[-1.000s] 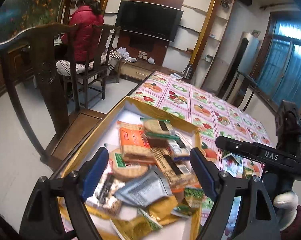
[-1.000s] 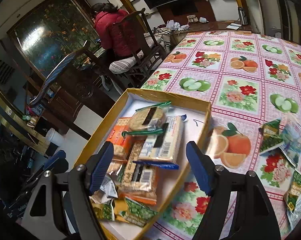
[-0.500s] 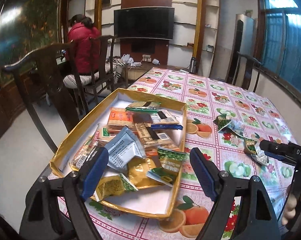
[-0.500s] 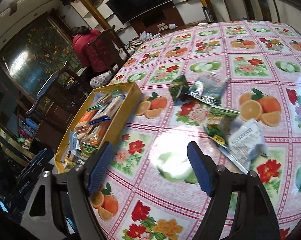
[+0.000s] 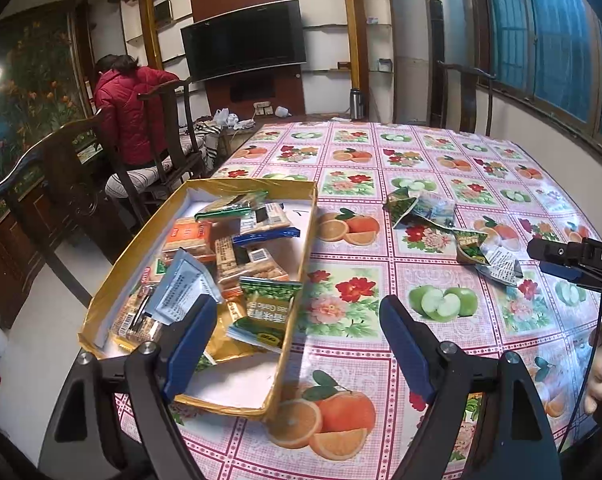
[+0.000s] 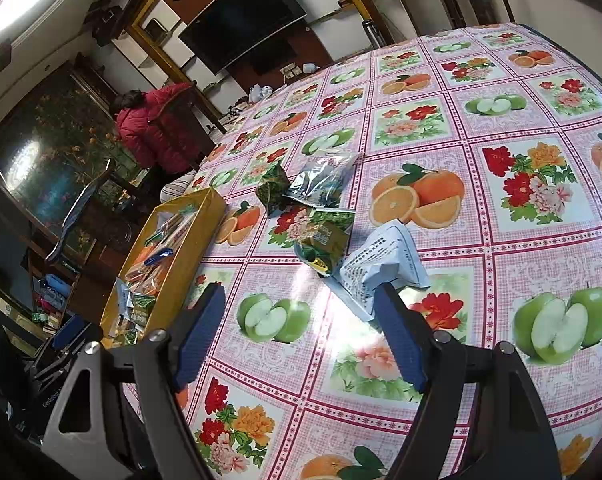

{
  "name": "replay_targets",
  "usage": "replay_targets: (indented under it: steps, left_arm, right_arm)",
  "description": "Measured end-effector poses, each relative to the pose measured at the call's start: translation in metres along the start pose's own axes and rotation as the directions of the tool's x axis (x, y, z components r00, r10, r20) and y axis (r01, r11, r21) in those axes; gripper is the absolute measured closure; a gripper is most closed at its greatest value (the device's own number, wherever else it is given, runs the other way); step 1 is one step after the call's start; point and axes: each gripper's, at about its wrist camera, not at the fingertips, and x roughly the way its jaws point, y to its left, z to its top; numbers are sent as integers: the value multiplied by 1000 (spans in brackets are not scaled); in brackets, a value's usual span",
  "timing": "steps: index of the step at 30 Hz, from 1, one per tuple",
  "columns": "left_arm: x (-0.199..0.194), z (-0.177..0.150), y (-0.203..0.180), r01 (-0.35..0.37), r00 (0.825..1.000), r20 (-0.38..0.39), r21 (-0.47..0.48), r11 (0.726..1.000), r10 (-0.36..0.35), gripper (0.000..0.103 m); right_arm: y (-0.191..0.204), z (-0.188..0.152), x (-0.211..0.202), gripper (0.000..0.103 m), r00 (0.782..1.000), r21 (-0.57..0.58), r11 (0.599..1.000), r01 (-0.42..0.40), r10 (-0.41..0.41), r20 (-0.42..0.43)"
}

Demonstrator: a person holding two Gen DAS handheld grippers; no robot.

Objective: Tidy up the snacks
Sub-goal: 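Grasp a green pea pouch with the right tool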

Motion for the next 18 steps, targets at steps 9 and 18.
replay_targets:
  steps: [9, 18]
  left_arm:
    - [17, 5, -1, 124, 989, -67, -55, 991, -128, 20]
    - [34, 17, 5, 241, 961, -109, -119, 963, -254, 20]
  right_arm:
    - [-26, 11, 0, 25, 1000, 42, 999, 11, -11, -3]
    - [-30, 33, 42, 25, 998, 58, 998, 36, -33, -58]
